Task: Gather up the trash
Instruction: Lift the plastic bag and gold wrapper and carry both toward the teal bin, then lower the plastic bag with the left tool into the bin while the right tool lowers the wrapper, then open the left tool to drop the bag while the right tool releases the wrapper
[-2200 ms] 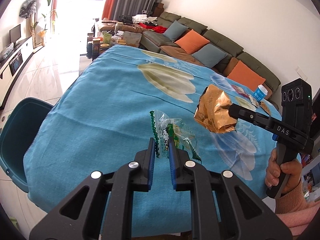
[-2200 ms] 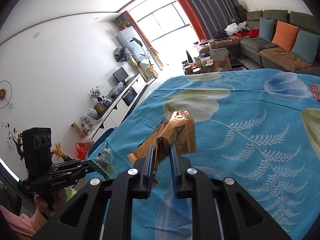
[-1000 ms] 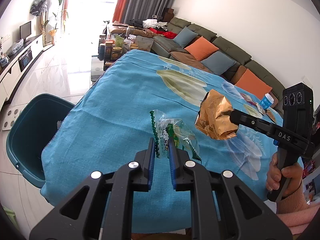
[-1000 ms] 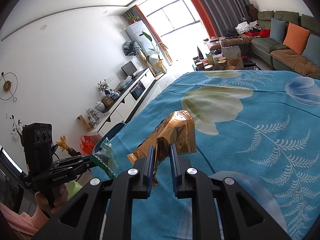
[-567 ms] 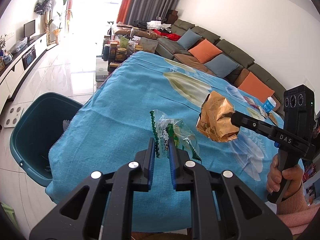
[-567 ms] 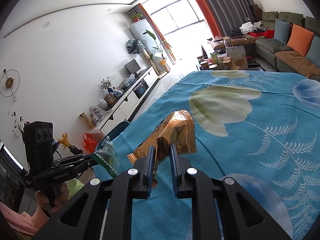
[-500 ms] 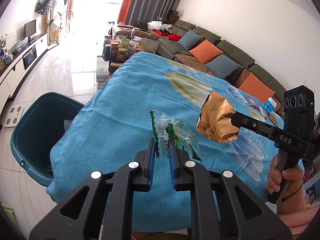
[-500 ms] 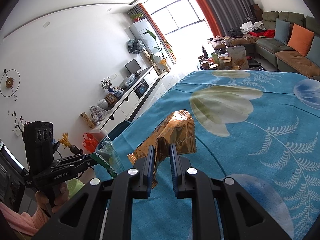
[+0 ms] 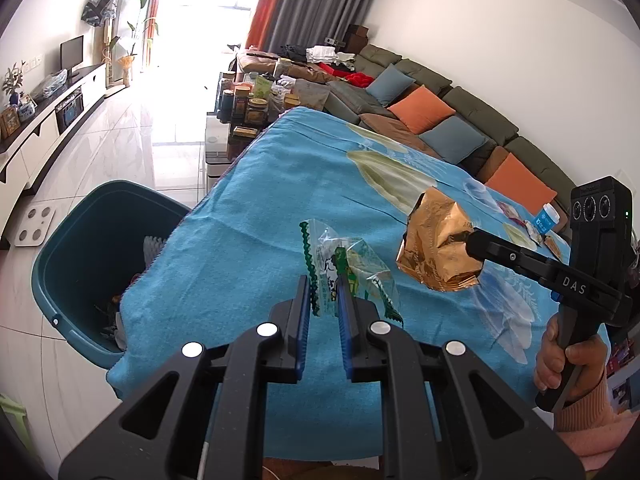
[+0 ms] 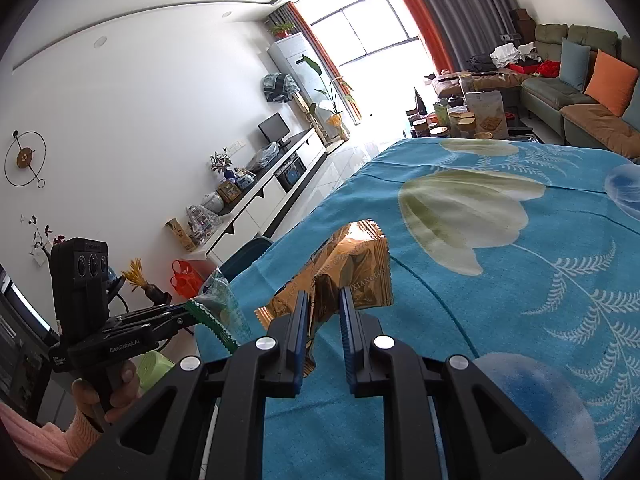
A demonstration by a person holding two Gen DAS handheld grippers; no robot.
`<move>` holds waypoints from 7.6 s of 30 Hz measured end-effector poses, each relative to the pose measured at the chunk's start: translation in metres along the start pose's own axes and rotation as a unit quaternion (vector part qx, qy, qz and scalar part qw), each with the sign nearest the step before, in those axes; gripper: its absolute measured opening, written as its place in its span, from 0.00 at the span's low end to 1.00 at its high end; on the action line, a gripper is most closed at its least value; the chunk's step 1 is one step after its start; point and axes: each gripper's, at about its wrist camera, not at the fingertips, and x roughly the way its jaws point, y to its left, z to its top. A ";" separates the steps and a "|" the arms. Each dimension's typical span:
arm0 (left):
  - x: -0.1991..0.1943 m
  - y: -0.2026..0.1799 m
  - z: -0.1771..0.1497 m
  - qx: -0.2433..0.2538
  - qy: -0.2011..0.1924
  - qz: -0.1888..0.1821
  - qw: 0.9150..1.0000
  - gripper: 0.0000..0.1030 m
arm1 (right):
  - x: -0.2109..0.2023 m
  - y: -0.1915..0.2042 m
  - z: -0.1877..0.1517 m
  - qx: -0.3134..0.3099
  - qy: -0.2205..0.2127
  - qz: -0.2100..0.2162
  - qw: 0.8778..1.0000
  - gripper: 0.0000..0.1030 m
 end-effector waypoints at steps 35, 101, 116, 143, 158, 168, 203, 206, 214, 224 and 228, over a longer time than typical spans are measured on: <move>-0.019 0.035 -0.002 -0.031 -0.019 0.027 0.999 0.13 | 0.032 0.030 0.007 -0.032 0.019 0.020 0.999 0.14; -0.056 0.094 -0.006 -0.099 -0.054 0.090 0.990 0.13 | 0.097 0.086 0.024 -0.102 0.069 0.063 0.990 0.14; -0.058 0.105 -0.008 -0.114 -0.056 0.105 0.986 0.13 | 0.111 0.106 0.026 -0.116 0.080 0.070 0.988 0.14; -0.051 0.115 -0.005 -0.137 -0.057 0.126 0.981 0.13 | 0.142 0.124 0.028 -0.129 0.095 0.071 0.985 0.14; -0.045 0.115 -0.004 -0.143 -0.056 0.132 0.979 0.13 | 0.150 0.126 0.028 -0.128 0.100 0.070 0.984 0.14; -0.043 0.117 -0.006 -0.148 -0.055 0.136 0.978 0.13 | 0.155 0.127 0.026 -0.127 0.103 0.070 0.984 0.14; -0.022 0.129 -0.008 -0.175 -0.038 0.164 0.970 0.13 | 0.197 0.137 0.022 -0.136 0.140 0.050 0.979 0.14; -0.020 0.129 -0.008 -0.175 -0.037 0.164 0.970 0.13 | 0.200 0.141 0.023 -0.138 0.143 0.049 0.979 0.14; -0.013 0.132 -0.008 -0.180 -0.030 0.169 0.969 0.16 | 0.209 0.149 0.025 -0.140 0.156 0.045 0.977 0.17; 0.000 0.136 -0.010 -0.187 -0.022 0.168 0.968 0.29 | 0.224 0.147 0.029 -0.121 0.177 0.044 0.976 0.26; 0.003 0.140 -0.012 -0.193 -0.021 0.166 0.967 0.34 | 0.224 0.146 0.029 -0.116 0.177 0.047 0.976 0.26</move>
